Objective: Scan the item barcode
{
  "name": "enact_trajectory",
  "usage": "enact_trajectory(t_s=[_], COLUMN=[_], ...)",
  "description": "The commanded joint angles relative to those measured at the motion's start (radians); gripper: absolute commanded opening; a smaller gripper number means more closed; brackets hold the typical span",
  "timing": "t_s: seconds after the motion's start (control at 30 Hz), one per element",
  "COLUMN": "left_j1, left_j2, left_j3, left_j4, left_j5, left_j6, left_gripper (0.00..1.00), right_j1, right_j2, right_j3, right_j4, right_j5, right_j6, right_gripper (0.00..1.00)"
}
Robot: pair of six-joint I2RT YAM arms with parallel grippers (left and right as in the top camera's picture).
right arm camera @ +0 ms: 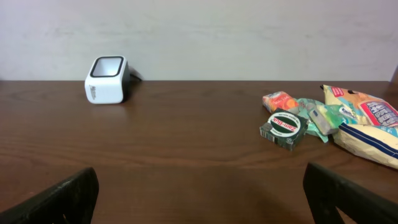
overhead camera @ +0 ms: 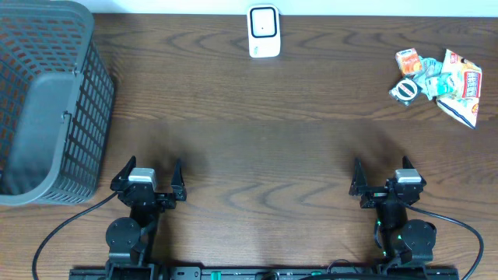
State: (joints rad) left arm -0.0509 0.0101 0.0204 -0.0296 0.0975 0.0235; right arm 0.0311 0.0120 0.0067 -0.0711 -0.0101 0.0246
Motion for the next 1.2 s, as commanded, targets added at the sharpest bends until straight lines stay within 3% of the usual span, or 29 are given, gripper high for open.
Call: enact_trajectory(t_s=[0.0,0.27,1.17], left_j1=[-0.004,-0.004,-0.004], left_j2=[-0.009,-0.009,-0.009], left_j3=[-0.017,-0.017,-0.017], left_j4=[-0.041,-0.045,-0.045], left_j5=[-0.005,-0.059,-0.035], left_j6=[0.006,-0.051,-0.008], left_gripper=[0.98,0.98,0.98], right_j1=[0.001,0.001,0.001], right_j2=[-0.006,-0.006,-0.006], right_j3=[-0.001,-0.001,-0.001], right_j4=[-0.005,-0.005,-0.005], right_j5=[0.007,0.007,0.007], right_j6=[-0.007,-0.007,-0.007], right_gripper=[0.99,0.99,0.99])
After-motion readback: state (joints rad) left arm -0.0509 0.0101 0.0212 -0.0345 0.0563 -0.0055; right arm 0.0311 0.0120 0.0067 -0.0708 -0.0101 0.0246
